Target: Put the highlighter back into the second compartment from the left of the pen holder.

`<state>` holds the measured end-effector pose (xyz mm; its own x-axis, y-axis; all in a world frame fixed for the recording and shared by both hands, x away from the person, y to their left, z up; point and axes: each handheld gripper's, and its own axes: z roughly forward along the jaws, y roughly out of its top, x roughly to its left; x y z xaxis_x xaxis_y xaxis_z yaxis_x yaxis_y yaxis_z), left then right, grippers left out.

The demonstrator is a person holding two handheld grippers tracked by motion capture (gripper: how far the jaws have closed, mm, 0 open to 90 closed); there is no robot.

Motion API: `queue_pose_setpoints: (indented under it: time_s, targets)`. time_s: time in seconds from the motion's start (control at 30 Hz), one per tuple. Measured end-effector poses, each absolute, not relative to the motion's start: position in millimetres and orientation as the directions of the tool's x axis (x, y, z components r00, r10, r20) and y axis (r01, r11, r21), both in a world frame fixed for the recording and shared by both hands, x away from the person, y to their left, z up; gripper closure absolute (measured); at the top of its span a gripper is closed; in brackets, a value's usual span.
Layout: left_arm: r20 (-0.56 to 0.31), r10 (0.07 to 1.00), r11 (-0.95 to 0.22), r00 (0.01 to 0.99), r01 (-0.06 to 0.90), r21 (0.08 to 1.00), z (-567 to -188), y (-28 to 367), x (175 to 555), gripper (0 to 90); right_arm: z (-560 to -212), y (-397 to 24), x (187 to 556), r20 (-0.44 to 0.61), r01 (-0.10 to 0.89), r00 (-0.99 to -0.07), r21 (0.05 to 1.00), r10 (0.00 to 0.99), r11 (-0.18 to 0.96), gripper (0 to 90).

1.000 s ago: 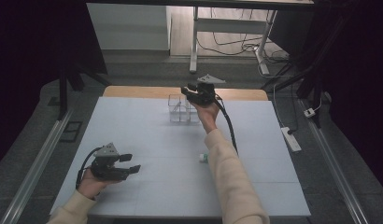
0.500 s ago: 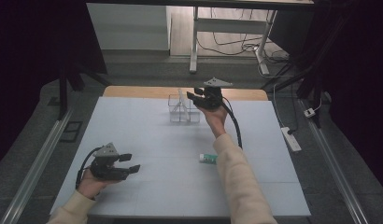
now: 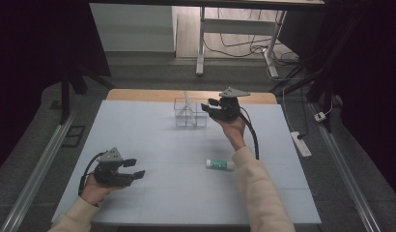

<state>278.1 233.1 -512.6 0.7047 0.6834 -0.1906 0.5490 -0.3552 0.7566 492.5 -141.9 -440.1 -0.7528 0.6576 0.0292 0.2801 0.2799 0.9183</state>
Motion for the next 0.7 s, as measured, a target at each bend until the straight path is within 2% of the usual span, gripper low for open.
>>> queue_pose_setpoints:
  time_s: [0.7]
  targets:
    - [-0.178,0.692,-0.357,0.700,0.546,0.758,-511.0,232.1,277.3,35.5,-437.6,-175.6,447.8,0.011,0.255,-0.809,0.907,0.587,0.335,48.8]
